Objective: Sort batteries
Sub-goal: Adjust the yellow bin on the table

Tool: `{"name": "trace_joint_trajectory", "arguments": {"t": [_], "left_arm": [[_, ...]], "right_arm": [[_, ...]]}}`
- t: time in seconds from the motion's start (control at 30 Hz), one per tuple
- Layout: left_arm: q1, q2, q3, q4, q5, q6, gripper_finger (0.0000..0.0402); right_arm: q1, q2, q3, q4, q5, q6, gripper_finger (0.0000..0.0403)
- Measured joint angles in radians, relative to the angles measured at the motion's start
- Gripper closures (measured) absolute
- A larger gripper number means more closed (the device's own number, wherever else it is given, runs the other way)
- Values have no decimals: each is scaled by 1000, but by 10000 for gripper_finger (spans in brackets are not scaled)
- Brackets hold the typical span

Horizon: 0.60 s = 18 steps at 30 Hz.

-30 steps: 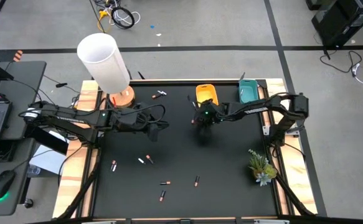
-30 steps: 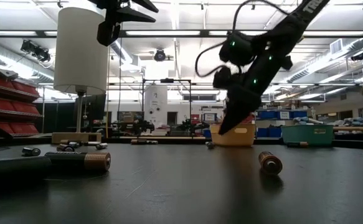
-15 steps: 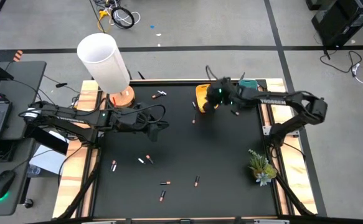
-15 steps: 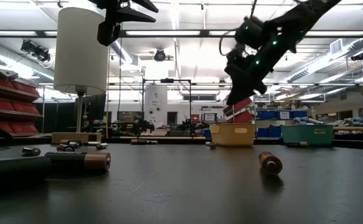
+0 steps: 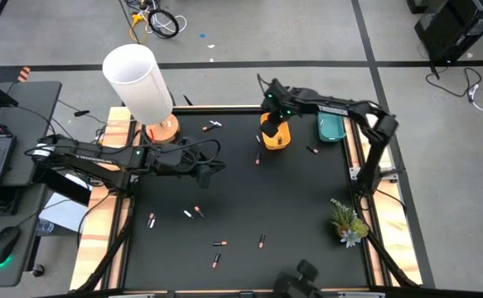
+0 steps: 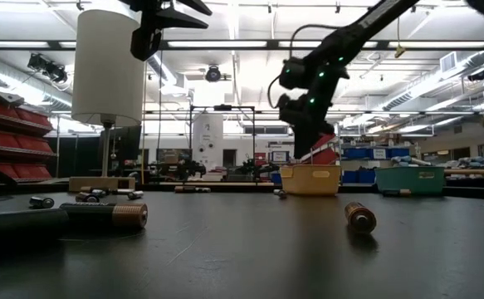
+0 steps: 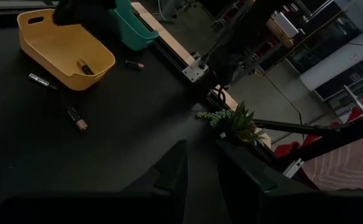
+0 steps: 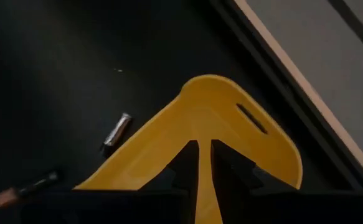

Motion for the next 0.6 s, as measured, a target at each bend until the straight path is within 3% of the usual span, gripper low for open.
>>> {"name": "trace_joint_trajectory", "arguments": {"t": [0.23,0.6], "left_arm": [[0,0,1,18,0,0,305],[0,0,1,17,0,2,305]], "right_arm": [[-13,121,119,-166,98,-15,352],[-62,153,126,-252,214,-18,352]]}}
